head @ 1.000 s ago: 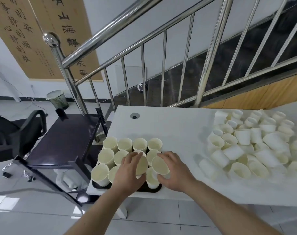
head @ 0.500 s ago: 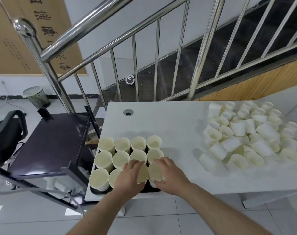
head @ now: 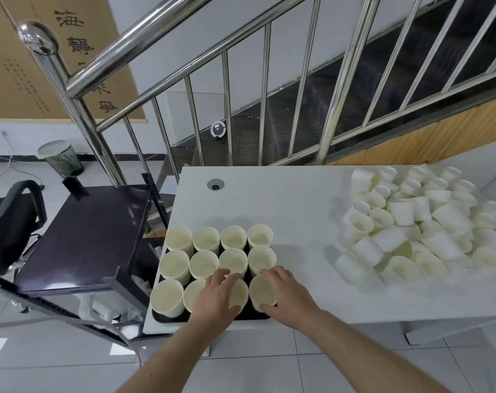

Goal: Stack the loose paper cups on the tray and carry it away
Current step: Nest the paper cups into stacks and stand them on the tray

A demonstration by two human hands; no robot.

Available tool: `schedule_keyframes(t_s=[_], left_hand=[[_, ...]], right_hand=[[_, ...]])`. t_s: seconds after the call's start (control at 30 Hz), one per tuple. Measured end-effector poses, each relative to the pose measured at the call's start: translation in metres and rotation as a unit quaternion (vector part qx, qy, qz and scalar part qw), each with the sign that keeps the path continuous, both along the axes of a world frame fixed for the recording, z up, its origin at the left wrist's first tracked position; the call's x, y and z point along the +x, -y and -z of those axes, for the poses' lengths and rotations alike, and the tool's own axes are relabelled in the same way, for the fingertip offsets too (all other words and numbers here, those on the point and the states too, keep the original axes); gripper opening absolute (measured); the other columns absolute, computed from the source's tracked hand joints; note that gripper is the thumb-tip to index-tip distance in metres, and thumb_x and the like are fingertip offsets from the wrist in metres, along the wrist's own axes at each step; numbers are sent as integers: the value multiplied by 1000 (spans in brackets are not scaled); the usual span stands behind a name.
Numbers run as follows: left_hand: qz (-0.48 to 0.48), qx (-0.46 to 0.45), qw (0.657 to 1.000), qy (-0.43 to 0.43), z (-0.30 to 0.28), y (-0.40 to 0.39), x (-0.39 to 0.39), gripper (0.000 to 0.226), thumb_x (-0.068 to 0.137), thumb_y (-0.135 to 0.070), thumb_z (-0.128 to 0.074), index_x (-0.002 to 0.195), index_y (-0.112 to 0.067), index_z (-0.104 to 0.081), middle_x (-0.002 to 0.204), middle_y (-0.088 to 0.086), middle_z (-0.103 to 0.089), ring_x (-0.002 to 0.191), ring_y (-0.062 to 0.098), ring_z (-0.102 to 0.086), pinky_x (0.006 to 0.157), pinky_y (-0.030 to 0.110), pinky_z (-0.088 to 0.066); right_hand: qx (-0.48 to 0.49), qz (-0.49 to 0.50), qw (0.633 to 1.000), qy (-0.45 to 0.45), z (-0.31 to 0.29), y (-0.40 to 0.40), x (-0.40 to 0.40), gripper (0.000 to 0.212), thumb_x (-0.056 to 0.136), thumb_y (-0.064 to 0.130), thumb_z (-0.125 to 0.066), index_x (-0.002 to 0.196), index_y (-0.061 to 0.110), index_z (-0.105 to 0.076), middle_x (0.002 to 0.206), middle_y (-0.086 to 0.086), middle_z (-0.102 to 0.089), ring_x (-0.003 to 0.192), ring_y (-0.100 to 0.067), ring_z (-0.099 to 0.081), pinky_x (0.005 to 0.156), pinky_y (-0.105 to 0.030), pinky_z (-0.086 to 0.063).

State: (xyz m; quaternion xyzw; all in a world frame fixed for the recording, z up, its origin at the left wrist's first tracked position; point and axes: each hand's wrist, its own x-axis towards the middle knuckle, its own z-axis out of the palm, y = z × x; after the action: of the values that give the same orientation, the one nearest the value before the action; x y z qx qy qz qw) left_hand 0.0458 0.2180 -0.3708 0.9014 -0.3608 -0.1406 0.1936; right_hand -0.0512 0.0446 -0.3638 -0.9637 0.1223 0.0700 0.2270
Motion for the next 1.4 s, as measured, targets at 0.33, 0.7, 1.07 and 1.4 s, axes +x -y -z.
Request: schedule_keyframes(t_s=[0.33, 0.7, 1.07, 1.4], left_hand=[[3, 8, 1000, 8, -1, 4, 2, 68, 79, -27, -66, 139, -29, -35, 142, -5, -28, 129, 18, -33, 91, 27, -45], [29, -25, 999, 31, -26, 77, -26, 65, 81, -33, -62, 140, -28, -36, 140, -7, -34, 127, 16, -34, 93, 28, -43], [72, -36, 996, 24, -24, 191, -92, 65, 83, -41, -60, 142, -28, -33, 142, -7, -31, 131, 13, -31, 103, 25, -35], [71, 14, 997, -39, 1, 259, -75, 66, 83, -48, -60, 141, -28, -35, 141, -7, -33, 130, 14, -33, 100, 26, -39]], right_hand=[[1, 5, 1000, -3, 1, 2, 1, 72, 85, 33, -65, 146, 23, -28, 139, 4, -32, 130, -17, -33, 92, -34, -48], [-26, 34, 999, 31, -27, 71, -44, 66, 90, 38, -59, 146, 23, -29, 141, 6, -30, 129, -12, -33, 92, -29, -46], [-73, 67, 995, 2, -32, 185, -115, 72, 90, 40, -61, 150, 22, -23, 144, 5, -27, 133, -14, -32, 95, -27, -46], [-61, 77, 995, -31, -16, 245, -99, 67, 91, 29, -60, 148, 23, -27, 144, 4, -27, 129, -15, -35, 92, -27, -49]])
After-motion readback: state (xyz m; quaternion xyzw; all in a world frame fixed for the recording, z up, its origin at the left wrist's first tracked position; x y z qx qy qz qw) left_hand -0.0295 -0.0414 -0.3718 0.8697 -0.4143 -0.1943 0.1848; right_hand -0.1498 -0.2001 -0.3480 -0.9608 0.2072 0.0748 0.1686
